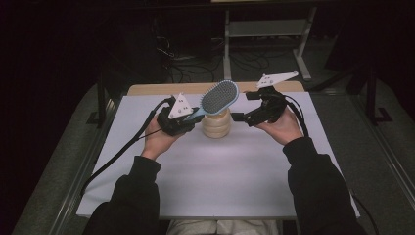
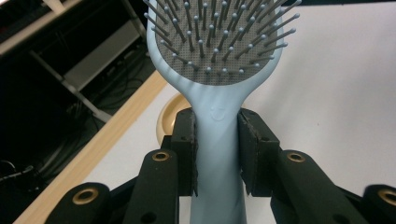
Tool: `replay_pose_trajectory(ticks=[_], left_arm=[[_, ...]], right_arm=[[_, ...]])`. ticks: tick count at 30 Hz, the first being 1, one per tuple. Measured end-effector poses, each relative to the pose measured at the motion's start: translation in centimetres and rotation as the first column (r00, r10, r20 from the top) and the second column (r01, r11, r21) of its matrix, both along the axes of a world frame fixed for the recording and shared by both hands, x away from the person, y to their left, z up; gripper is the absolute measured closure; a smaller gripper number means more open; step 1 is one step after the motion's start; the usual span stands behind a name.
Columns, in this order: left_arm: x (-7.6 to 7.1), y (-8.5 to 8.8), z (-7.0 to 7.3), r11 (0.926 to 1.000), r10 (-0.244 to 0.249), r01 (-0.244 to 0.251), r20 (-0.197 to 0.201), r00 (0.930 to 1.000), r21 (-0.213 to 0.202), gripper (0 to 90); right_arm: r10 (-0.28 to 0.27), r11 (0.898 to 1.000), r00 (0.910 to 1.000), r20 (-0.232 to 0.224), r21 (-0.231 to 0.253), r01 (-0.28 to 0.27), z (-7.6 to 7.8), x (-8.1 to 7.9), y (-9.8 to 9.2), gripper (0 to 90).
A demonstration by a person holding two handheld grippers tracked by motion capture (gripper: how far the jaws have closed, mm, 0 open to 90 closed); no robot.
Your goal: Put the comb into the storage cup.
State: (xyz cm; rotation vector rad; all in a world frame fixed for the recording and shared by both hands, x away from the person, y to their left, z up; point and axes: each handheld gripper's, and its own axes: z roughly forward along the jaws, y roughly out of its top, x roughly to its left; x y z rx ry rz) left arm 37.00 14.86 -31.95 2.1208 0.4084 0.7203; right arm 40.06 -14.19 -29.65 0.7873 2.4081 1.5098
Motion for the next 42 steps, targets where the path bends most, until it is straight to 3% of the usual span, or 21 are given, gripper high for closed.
replay_pose_trajectory(ticks=[5, 10, 13, 17, 19, 21, 22, 24, 26, 29, 31, 33, 37, 42], left_arm=[[-0.5, -0.8, -1.0, 0.999, 0.012, -0.014, 0.062, 0.998, 0.042, 70.1], [-0.9, -1.5, -1.6, 0.9994, -0.001, -0.002, 0.084, 0.9964, 0.033, 70.1], [-1.0, -1.6, -1.7, 0.9997, 0.001, -0.004, 0.1, 0.995, 0.025, 70.1], [-1.3, -1.6, -1.8, 0.9984, 0.001, -0.009, 0.135, 0.9909, 0.055, 70.1], [-1.5, -1.6, -1.7, 0.9986, 0.003, -0.011, 0.146, 0.9893, 0.053, 70.1], [-1.7, -1.6, -1.6, 0.9991, 0.011, -0.017, 0.158, 0.9873, 0.038, 70.1], [-1.7, -1.6, -1.5, 0.9994, 0.013, -0.018, 0.153, 0.9882, 0.031, 70.1], [-1.6, -1.6, -1.6, 0.9989, 0.022, -0.028, 0.157, 0.9874, 0.039, 70.1], [-1.5, -1.5, -1.6, 0.9991, 0.026, -0.031, 0.147, 0.9888, 0.028, 70.1], [-1.5, -1.4, -1.5, 0.9997, 0.024, -0.025, 0.139, 0.99, 0.003, 70.0], [-1.6, -1.4, -1.2, 0.9993, 0.026, -0.021, 0.154, 0.9877, -0.031, 69.4], [-1.5, -0.9, -0.5, 0.9972, 0.012, -0.002, 0.137, 0.9906, -0.075, 67.7], [-1.6, 0.5, 1.6, 0.9806, -0.03, 0.046, 0.086, 0.9959, -0.191, 57.1], [-1.5, 2.5, 3.5, 0.9691, -0.031, 0.043, 0.053, 0.9981, -0.243, 42.5]], right_arm=[[-0.017, 0.999, 0.9997, -0.019, 0.039, 0.018, 0.0, 0.7, 0.4, 0.0], [-0.006, 0.988, 0.9961, -0.089, 0.154, 0.02, -0.4, 1.6, 0.6, 0.0], [0.022, 0.971, 0.9861, -0.165, 0.24, 0.018, -0.8, 2.4, 0.5, 1.6], [0.075, 0.937, 0.9748, -0.21, 0.35, 0.003, -1.0, 2.9, 0.1, 16.7], [0.078, 0.929, 0.9668, -0.243, 0.37, 0.018, -1.0, 3.0, 0.2, 24.8], [0.12, 0.934, 0.9476, -0.296, 0.358, -0.007, -1.1, 3.2, 0.6, 32.3], [0.126, 0.943, 0.9406, -0.315, 0.333, -0.015, -1.1, 3.1, 0.9, 36.3], [0.113, 0.957, 0.9352, -0.336, 0.29, -0.012, -0.9, 2.9, 1.5, 39.3], [0.133, 0.948, 0.9283, -0.347, 0.317, -0.018, -0.5, 2.8, 1.5, 47.0], [0.123, 0.958, 0.939, -0.321, 0.285, -0.028, 0.6, 2.4, 1.9, 50.3], [0.111, 0.962, 0.9457, -0.305, 0.272, -0.025, 1.3, 2.2, 2.0, 51.3], [0.099, 0.964, 0.9525, -0.288, 0.265, -0.02, 2.2, 2.0, 2.0, 51.8], [0.08, 0.978, 0.9651, -0.249, 0.206, -0.028, 4.1, 1.6, 2.3, 51.7], [0.063, 0.984, 0.9772, -0.203, 0.178, -0.026, 6.4, 1.2, 2.6, 51.7]])
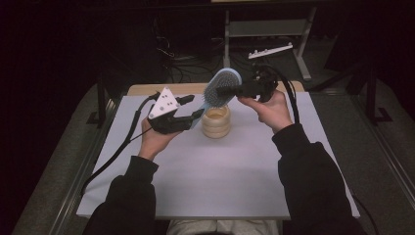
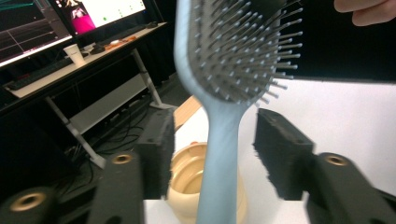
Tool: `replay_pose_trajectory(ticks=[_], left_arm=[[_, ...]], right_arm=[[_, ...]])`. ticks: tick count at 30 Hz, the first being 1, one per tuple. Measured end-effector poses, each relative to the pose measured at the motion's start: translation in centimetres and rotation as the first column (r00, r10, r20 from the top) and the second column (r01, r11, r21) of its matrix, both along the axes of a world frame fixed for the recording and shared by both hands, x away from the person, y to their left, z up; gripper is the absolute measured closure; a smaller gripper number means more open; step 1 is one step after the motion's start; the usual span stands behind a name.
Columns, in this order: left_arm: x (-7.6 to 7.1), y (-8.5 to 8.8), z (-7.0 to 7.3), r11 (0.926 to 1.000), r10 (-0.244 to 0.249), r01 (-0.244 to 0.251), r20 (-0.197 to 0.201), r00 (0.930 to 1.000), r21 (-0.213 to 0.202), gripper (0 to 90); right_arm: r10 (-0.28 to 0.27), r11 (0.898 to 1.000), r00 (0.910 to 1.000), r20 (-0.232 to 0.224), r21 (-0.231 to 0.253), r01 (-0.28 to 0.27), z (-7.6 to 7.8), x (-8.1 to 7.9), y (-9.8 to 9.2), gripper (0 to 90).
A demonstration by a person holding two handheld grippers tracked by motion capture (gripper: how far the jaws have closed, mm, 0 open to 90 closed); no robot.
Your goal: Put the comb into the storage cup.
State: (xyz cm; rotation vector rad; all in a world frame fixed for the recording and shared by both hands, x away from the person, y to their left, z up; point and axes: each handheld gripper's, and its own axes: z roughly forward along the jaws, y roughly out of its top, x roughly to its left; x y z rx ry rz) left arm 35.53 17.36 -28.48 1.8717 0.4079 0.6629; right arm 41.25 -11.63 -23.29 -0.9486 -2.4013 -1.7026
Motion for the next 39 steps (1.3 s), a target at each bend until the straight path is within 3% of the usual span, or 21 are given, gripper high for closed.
replay_pose_trajectory(ticks=[6, 14, 16, 20, 25, 39], left_arm=[[0.5, 1.3, 0.8, 0.9996, -0.002, 0.0, -0.076, 0.9971, -0.03, 20.1], [1.4, 1.9, 0.9, 0.9996, -0.027, 0.027, -0.168, 0.9854, -0.002, 4.5], [1.4, 2.1, 0.8, 0.9998, -0.016, 0.018, -0.152, 0.9883, 0.011, 3.4], [1.6, 3.2, 0.5, 0.9995, -0.031, 0.03, -0.168, 0.9853, -0.013, 0.0], [1.8, 5.1, 0.2, 0.9986, -0.017, 0.007, -0.187, 0.9822, -0.052, 0.0], [1.6, 8.8, -1.0, 0.996, 0.022, -0.04, -0.212, 0.977, -0.08, 0.0]], right_arm=[[-0.014, 0.999, 0.9984, 0.054, -0.05, 0.017, 2.5, -0.2, 0.3, 51.6], [-0.037, 0.995, 0.9926, 0.116, -0.087, 0.047, 5.1, 0.0, 0.2, 51.6], [-0.036, 0.992, 0.9899, 0.137, -0.111, 0.051, 5.6, -0.1, 0.2, 51.7], [-0.046, 0.99, 0.9851, 0.166, -0.122, 0.066, 6.4, 0.1, 0.0, 51.7], [-0.067, 0.989, 0.9808, 0.183, -0.114, 0.089, 7.0, 0.5, -0.6, 51.4], [-0.104, 0.979, 0.9741, 0.201, -0.151, 0.136, 6.8, 1.6, -2.0, 51.3]])
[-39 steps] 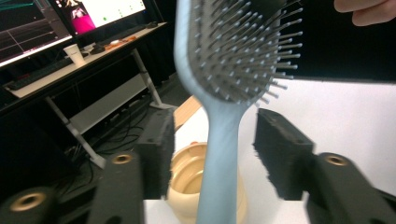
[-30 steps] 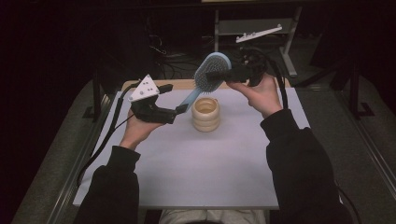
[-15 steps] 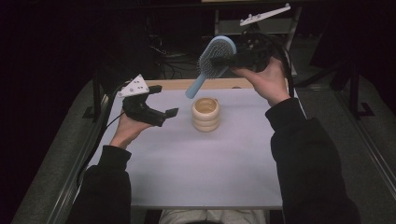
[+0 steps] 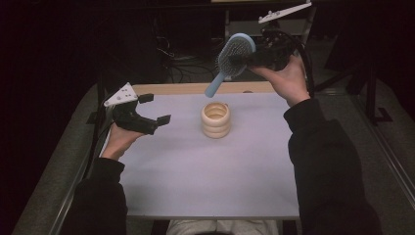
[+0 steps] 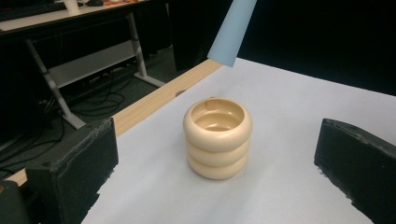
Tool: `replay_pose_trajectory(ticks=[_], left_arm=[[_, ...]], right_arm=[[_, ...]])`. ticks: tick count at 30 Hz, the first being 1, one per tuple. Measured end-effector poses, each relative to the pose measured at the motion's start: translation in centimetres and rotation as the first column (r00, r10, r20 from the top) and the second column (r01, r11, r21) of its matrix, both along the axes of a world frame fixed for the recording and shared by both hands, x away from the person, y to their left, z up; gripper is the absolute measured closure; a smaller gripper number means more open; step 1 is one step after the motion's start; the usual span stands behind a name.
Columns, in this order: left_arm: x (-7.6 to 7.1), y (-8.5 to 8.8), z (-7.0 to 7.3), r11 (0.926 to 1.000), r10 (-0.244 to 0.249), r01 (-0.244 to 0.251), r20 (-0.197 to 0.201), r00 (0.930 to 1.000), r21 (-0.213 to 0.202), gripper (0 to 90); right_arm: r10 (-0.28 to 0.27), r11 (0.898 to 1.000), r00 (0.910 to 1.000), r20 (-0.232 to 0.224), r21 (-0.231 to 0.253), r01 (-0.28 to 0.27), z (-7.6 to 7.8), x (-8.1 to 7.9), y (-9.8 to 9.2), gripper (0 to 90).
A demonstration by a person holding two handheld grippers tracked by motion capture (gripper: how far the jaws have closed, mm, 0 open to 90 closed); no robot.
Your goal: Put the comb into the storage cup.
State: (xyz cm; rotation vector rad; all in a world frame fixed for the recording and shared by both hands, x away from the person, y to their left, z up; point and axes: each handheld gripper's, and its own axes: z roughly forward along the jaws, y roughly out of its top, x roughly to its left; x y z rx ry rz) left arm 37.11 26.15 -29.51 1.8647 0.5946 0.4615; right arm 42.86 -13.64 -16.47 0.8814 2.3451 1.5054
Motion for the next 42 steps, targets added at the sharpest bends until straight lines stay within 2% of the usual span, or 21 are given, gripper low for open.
replay_pose_trajectory(ticks=[7, 10, 14, 18, 20, 25, 42], left_arm=[[-0.3, 1.7, -0.7, 0.9989, 0.004, -0.004, -0.004, 1.0, -0.046, 0.0], [-0.5, 2.3, -1.1, 0.999, 0.013, -0.013, -0.004, 0.9999, -0.043, 0.0], [-0.8, 3.2, -1.7, 0.9979, 0.016, -0.015, 0.003, 0.9999, -0.062, 0.0], [-1.1, 3.8, -2.4, 0.9983, 0.015, -0.015, 0.009, 0.9998, -0.056, 0.0], [-1.2, 4.0, -2.7, 0.9979, 0.014, -0.014, 0.006, 0.9999, -0.064, 0.0], [-1.3, 4.4, -3.6, 0.9985, 0.021, -0.021, -0.008, 0.9997, -0.051, 0.0], [-1.2, 6.0, -6.3, 0.9958, 0.052, -0.055, -0.047, 0.9976, -0.074, 0.0]], right_arm=[[-0.01, 0.999, 0.9999, -0.007, -0.033, 0.01, -0.6, 0.5, 0.2, 51.2], [-0.01, 0.999, 0.9999, -0.014, -0.046, 0.009, -1.1, 0.8, 0.4, 51.2], [-0.013, 0.998, 0.9996, -0.024, -0.063, 0.011, -1.9, 1.1, 0.6, 51.2], [-0.01, 0.997, 0.9994, -0.034, -0.075, 0.008, -2.6, 1.5, 0.8, 51.1], [-0.011, 0.997, 0.9993, -0.036, -0.078, 0.008, -3.0, 1.6, 1.0, 51.0], [-0.015, 0.995, 0.9986, -0.051, -0.094, 0.01, -4.0, 2.1, 1.3, 51.0], [-0.03, 0.994, 0.9959, -0.085, -0.111, 0.02, -6.3, 3.1, 1.4, 50.9]])
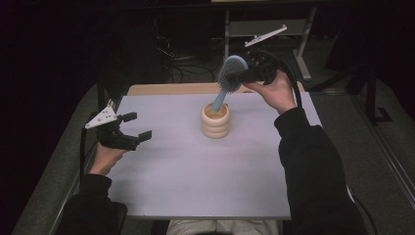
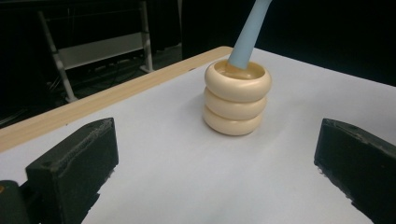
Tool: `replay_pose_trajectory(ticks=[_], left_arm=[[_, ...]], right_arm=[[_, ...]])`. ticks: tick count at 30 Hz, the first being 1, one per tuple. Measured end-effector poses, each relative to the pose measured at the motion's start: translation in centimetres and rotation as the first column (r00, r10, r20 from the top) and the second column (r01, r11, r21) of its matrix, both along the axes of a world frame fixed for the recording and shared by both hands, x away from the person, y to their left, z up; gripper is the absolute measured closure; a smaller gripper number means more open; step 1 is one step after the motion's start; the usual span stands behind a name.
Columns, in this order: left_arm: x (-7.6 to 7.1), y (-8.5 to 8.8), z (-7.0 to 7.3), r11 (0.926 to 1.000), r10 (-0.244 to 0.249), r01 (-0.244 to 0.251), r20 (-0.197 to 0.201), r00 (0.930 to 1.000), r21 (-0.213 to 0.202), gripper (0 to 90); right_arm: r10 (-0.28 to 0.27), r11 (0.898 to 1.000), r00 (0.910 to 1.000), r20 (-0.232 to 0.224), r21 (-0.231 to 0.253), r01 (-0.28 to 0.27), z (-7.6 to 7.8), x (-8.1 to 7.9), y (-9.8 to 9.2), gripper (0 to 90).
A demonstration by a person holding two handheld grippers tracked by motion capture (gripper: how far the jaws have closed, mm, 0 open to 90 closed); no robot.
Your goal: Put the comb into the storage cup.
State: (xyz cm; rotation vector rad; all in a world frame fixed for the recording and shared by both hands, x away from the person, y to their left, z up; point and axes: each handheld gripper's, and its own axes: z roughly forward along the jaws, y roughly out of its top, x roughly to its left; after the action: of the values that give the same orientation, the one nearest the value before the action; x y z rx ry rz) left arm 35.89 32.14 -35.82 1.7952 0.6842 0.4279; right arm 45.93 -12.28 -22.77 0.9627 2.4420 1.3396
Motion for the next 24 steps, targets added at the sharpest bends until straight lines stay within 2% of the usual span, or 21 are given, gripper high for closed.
replay_pose_trajectory(ticks=[5, 16, 21, 24], left_arm=[[0.0, 0.6, -0.8, 1.0, 0.005, -0.005, -0.021, 0.9998, 0.005, 0.0], [-1.0, 2.3, -2.4, 0.9987, 0.049, -0.05, -0.026, 0.9984, -0.006, 0.0], [-1.0, 3.4, -3.5, 0.9966, 0.078, -0.079, -0.042, 0.996, -0.022, 0.0], [-0.9, 3.9, -4.1, 0.9941, 0.096, -0.098, -0.052, 0.994, -0.045, 0.0]], right_arm=[[0.003, 1.0, 1.0, -0.009, -0.002, -0.003, -0.9, 0.2, 0.1, 50.9], [-0.005, 1.0, 0.9993, -0.036, -0.016, 0.004, -3.1, 0.8, 0.0, 50.9], [-0.011, 1.0, 0.9992, -0.039, -0.028, 0.01, -3.7, 1.0, 0.2, 50.9], [-0.012, 0.999, 0.9987, -0.05, -0.032, 0.01, -4.2, 1.3, 0.5, 50.9]])
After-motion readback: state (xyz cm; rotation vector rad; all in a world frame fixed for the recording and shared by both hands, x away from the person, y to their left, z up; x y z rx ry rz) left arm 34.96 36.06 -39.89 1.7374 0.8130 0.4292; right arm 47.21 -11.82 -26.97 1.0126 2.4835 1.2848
